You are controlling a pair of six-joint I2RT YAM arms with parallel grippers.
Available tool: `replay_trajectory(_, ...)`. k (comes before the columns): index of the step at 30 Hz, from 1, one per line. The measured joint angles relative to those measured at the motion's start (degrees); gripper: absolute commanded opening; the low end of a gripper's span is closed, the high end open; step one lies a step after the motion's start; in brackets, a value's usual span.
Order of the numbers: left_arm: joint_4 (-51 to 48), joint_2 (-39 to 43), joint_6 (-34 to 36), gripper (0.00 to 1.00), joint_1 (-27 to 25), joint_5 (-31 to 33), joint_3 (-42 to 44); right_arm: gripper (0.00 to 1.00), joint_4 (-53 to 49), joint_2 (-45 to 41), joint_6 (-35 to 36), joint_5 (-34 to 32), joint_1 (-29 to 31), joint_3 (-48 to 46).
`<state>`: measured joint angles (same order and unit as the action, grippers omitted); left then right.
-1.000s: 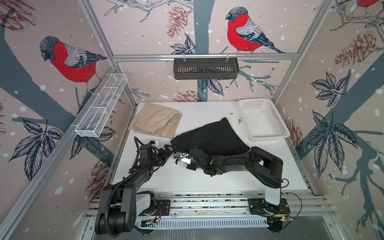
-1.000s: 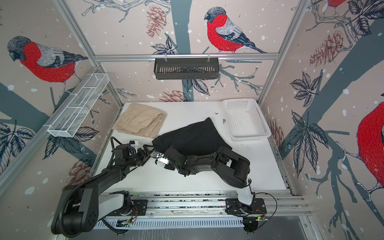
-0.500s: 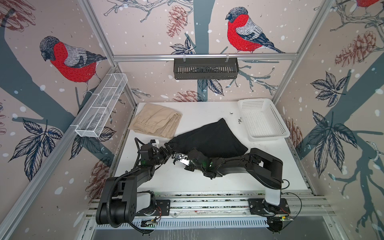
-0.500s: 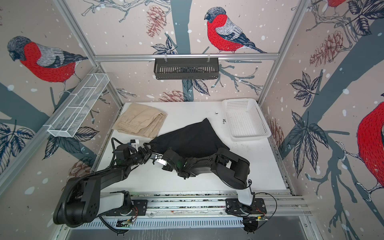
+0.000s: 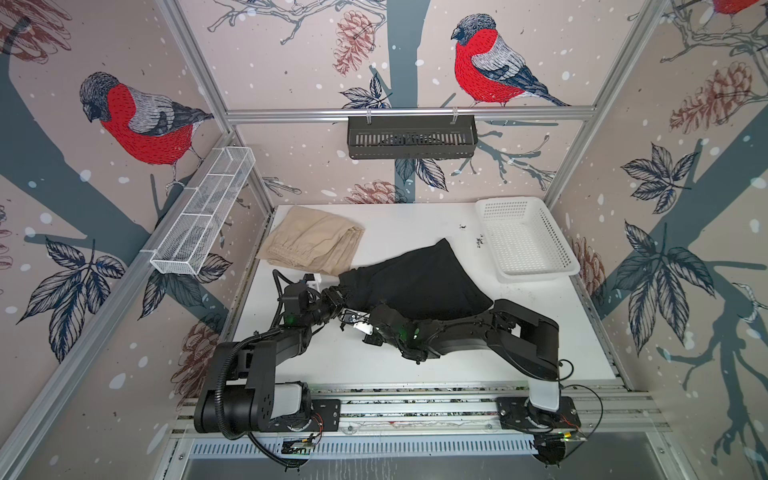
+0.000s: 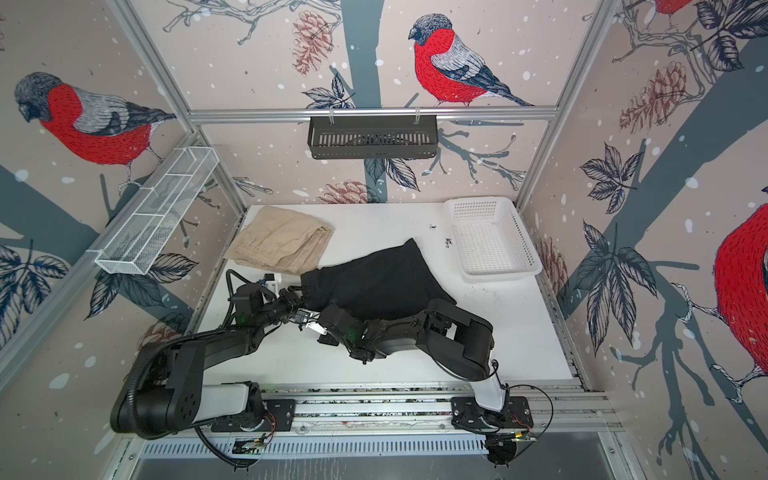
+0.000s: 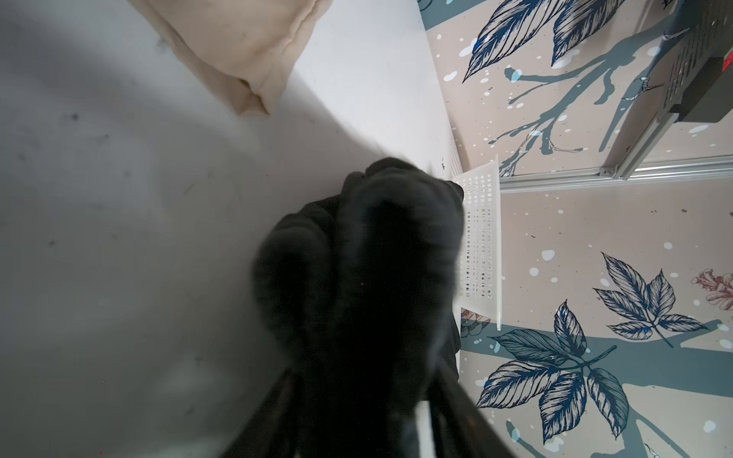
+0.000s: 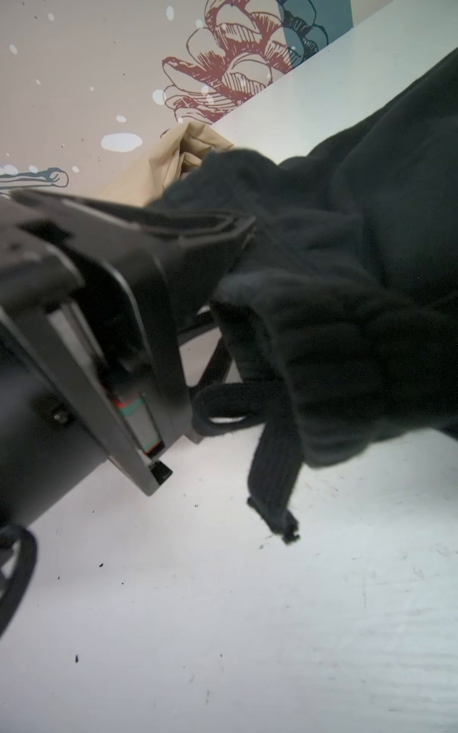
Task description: Fold and stack the shorts
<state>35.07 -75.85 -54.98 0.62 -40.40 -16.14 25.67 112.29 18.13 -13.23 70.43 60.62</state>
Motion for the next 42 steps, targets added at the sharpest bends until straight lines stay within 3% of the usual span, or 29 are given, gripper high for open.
replay_trajectory(1, -0.83, 0.24, 0.61, 0.00, -0.04, -0.09, -0.35, 0.58, -0.42, -0.35, -0.37, 0.37, 0.00, 0.11)
replay_trajectory(3, -2.91, 0.90, 2.05, 0.00, -0.04, -0.22, -1.25, 0.72, -2.45, -1.86, -1.84, 1.60, -0.04, 0.61)
replay_trajectory(5, -6.67, 2.36, 3.06, 0.00, -0.04, -0.94, -2.89, 0.80, -4.85, -4.72, -3.69, 3.82, -0.70, 0.76)
replay_trajectory(7, -12.46, 5.07, 5.53, 0.00, -0.07, -1.49, -5.27, 0.81, -7.37, -9.81, -6.45, 5.64, -2.23, 0.02)
replay_trajectory(9, -20.09, 7.96, 8.90, 0.00, -0.11, -1.29, -8.81, 0.77, -9.25, -15.15, -8.98, 6.82, -4.31, -1.25)
replay_trajectory(12, -32.87, 11.32, 15.28, 0.00, -0.02, 0.83, -16.11, 0.59, -13.75, -21.59, -12.22, 9.35, -8.46, -3.39)
replay_trajectory(16, -44.70, 12.44, 21.42, 0.00, 1.44, 1.86, -22.97, 0.21, -18.99, -24.68, -13.84, 9.53, -12.35, -6.84)
replay_trajectory(17, -46.99, 12.31, 22.51, 0.00, 1.92, 1.75, -24.09, 0.18, -20.17, -24.52, -13.86, 9.53, -12.52, -7.32)
replay_trajectory(25, -60.28, 7.93, 28.81, 0.00, 4.22, 1.44, -33.18, 0.09, -20.41, -13.07, -13.88, 13.35, -9.84, -5.57)
replay_trajectory(32, -68.39, 2.23, 34.95, 0.00, 6.95, 2.25, -42.25, 0.10, -20.31, -0.15, -15.61, 20.85, -7.08, 4.74)
replay_trajectory(34, -70.51, 0.55, 36.94, 0.00, 7.34, 3.45, -44.76, 0.19, -20.28, 0.96, -16.70, 22.67, -6.03, 7.45)
replay_trajectory(37, -72.83, -1.29, 39.28, 0.00, 7.41, 4.70, -47.25, 0.21, -20.06, 0.87, -18.05, 24.70, -6.29, 10.75)
replay_trajectory(42, -75.17, -3.26, 41.77, 0.00, 7.45, 5.75, -49.16, 0.21, -20.81, -0.02, -18.08, 23.67, -11.89, 13.09)
